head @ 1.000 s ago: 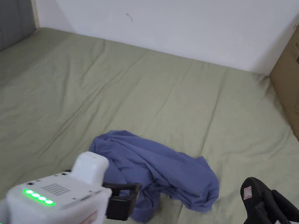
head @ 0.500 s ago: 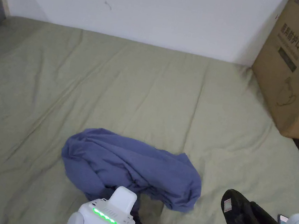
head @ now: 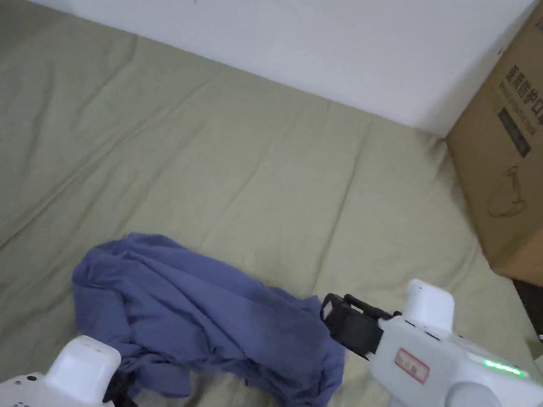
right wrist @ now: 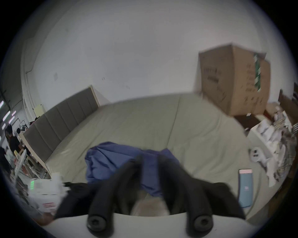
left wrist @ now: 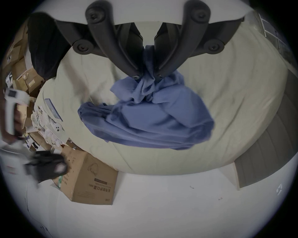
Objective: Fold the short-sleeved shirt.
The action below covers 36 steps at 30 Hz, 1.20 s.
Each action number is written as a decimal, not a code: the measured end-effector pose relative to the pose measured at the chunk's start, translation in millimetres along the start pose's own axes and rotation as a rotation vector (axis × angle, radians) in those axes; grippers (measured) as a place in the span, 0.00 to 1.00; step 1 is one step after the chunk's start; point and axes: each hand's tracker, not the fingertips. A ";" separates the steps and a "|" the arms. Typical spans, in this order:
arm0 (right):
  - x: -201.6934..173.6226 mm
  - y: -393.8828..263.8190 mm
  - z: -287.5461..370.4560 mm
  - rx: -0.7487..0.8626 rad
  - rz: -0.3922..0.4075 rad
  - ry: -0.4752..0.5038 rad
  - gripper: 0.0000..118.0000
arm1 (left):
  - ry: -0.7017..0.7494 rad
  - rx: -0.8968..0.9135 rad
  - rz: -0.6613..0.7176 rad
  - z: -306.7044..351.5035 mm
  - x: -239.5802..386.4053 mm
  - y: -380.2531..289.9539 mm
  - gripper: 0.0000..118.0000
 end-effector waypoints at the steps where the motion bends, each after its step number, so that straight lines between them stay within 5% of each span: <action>1: 7.0 6.4 -24.2 -0.049 -0.027 -0.024 0.58 | 0.017 0.007 0.001 2.9 -4.6 0.2 0.09; 5: 35.1 24.5 -119.3 -0.216 -0.060 -0.077 0.58 | 0.026 0.007 0.054 13.0 -22.9 -0.9 0.09; 11: 44.3 29.2 -166.1 -0.302 -0.170 -0.030 0.53 | 0.063 0.004 0.061 21.7 -38.1 -3.1 0.09; 13: 35.6 25.7 -165.3 -0.315 -0.160 -0.050 0.15 | 0.068 -0.001 0.079 21.1 -43.6 -2.5 0.09; 14: 31.6 23.7 -166.5 -0.321 -0.145 -0.087 0.04 | 0.072 0.000 0.084 21.0 -46.3 -1.8 0.09; 22: 20.8 39.1 -122.5 -0.196 -0.067 -0.073 0.04 | 0.107 0.044 0.121 37.0 -69.0 8.4 0.09; 36: -6.7 96.8 88.9 0.196 0.080 -0.020 0.04 | 0.305 0.248 0.130 107.5 -131.6 63.9 0.08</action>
